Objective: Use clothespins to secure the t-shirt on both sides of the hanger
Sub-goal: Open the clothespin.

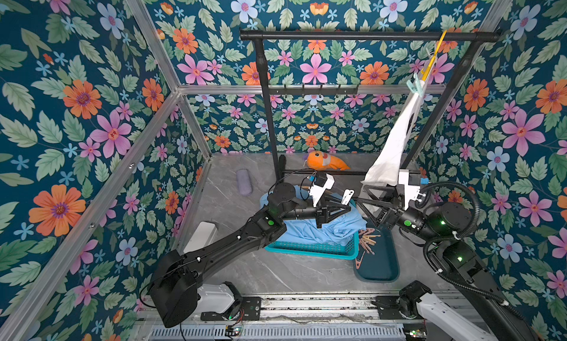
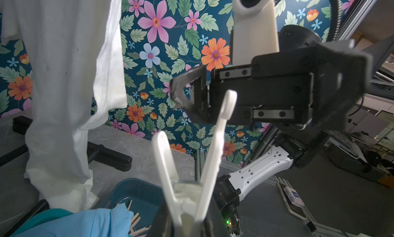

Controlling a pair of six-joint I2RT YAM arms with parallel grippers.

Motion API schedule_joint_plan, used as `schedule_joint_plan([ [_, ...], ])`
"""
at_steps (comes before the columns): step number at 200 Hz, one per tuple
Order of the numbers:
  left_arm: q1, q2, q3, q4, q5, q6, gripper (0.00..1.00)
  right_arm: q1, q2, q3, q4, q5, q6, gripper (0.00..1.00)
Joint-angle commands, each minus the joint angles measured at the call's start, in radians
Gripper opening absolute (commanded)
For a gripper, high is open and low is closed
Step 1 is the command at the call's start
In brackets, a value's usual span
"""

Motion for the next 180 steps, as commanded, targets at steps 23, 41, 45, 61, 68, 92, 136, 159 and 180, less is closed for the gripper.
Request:
schedule_joint_plan([
  [23,0.001,0.000,0.006,0.077,0.096,-0.014,0.00,0.000,0.059,0.022,-0.010,-0.129,0.070,1.00],
  [41,0.002,0.005,0.007,0.094,0.119,-0.029,0.00,0.000,0.078,0.006,0.098,-0.181,0.112,1.00],
  [45,0.002,0.006,0.007,0.097,0.125,-0.032,0.00,0.000,0.082,0.004,0.111,-0.190,0.120,0.99],
  [61,0.000,0.012,0.012,0.104,0.141,-0.044,0.00,0.000,0.093,-0.002,0.156,-0.206,0.129,0.93],
  [68,0.000,0.013,0.012,0.109,0.147,-0.049,0.00,0.000,0.095,-0.002,0.160,-0.203,0.129,0.88],
  [92,-0.003,0.019,0.016,0.117,0.161,-0.059,0.00,0.000,0.103,-0.002,0.187,-0.207,0.129,0.74],
  [136,-0.010,0.027,0.022,0.117,0.171,-0.064,0.00,0.000,0.138,-0.004,0.261,-0.237,0.161,0.56],
  [159,-0.011,0.029,0.024,0.112,0.170,-0.062,0.00,0.000,0.146,-0.007,0.277,-0.253,0.172,0.38],
  [180,-0.011,0.030,0.026,0.095,0.160,-0.048,0.00,0.000,0.144,-0.009,0.264,-0.257,0.166,0.25],
])
